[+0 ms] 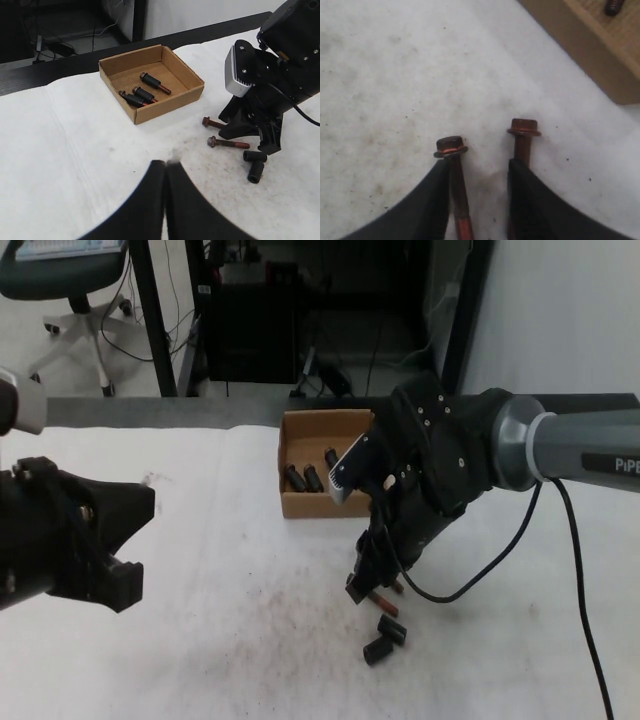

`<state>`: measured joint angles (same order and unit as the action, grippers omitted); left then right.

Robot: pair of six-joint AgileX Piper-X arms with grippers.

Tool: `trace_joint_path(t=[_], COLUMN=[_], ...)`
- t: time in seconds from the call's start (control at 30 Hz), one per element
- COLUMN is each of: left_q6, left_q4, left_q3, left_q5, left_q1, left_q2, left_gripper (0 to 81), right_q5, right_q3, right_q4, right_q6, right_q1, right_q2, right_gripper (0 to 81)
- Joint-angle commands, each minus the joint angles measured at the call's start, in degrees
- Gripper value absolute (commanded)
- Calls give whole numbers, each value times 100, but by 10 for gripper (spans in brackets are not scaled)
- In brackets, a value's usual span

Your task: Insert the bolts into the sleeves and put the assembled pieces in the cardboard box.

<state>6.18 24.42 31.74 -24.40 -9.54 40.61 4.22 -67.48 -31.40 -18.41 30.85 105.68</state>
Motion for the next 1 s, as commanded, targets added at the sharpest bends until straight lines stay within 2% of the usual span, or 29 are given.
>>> trace_joint_path(t=[0.0,0.13,0.33,0.6,0.73,0.97], left_q6=[26,26,26,26,26,28], left_q4=[-23,-23,-23,-23,-23,22], left_q3=[18,18,18,18,18,18], left_q5=[30,30,30,30,30,30], left_q1=[-10,-10,-10,-10,-10,-10], left_q2=[-43,-43,-43,-43,-43,-43], left_gripper=[3,3,3,3,3,3], right_q5=[124,264,264,264,142,-92], right_q3=[-2,-2,-2,-2,-17,-29], right_q4=[30,-54,-496,-571,-571,-591], right_q6=[-236,-303,-906,-1009,-1305,-1332], right_q1=[-13,-13,-13,-13,-13,-13], right_q2=[-38,-38,-38,-38,-3,182], right_gripper=[361,361,361,361,361,361])
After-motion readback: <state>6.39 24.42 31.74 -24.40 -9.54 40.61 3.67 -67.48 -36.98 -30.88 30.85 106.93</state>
